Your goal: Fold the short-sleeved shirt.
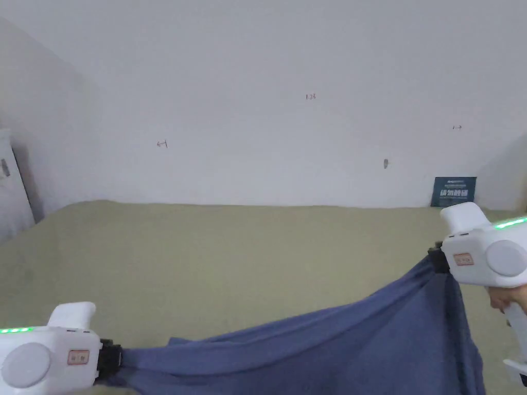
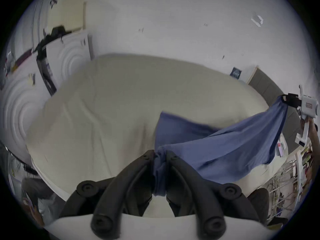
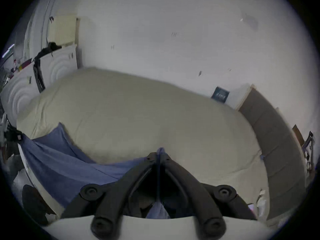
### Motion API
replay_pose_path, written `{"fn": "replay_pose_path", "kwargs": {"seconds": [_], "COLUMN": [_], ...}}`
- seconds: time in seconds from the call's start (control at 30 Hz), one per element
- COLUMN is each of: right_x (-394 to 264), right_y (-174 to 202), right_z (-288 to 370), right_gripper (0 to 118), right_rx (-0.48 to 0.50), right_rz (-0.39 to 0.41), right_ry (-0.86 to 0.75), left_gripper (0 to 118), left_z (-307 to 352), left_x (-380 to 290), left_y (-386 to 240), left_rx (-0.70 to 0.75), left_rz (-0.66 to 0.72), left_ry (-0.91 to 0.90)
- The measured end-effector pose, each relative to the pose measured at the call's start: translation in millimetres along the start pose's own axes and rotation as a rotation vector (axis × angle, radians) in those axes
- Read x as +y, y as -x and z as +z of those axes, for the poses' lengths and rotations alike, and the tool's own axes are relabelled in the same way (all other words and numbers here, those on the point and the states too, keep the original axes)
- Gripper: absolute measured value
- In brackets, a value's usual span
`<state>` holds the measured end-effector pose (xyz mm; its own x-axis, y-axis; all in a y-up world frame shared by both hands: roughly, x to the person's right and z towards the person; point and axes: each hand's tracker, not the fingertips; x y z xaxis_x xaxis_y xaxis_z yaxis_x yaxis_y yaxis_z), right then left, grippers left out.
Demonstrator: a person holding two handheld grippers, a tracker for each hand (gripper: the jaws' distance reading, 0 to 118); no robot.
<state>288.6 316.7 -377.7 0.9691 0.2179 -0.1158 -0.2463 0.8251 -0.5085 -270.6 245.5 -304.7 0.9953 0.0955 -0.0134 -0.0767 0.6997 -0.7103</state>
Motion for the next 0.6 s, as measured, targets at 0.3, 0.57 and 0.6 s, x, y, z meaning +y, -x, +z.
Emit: {"fn": "replay_pose_path", "kwargs": {"seconds": [0.3,0.57,0.6], "right_x": [42.1,77.1,82.5], "right_y": [-79.1,-93.9,-94.5], "right_z": [117.2,144.9,142.7], "right_gripper": [2,2,2], "right_rx": [-0.155,-0.233,-0.237], "right_rz": [-0.119,-0.158,-0.157], "right_ry": [-0.208,-0.304,-0.306], "left_gripper": [13,13,13], "left_z": [56.5,90.0,90.7], "left_x": [118.0,188.1,193.1], "left_y": [-55.8,-88.7,-90.5], "left_rx": [0.032,0.062,0.075], "left_rz": [-0.077,-0.064,-0.068], "left_ry": [-0.168,-0.263,-0.268]}}
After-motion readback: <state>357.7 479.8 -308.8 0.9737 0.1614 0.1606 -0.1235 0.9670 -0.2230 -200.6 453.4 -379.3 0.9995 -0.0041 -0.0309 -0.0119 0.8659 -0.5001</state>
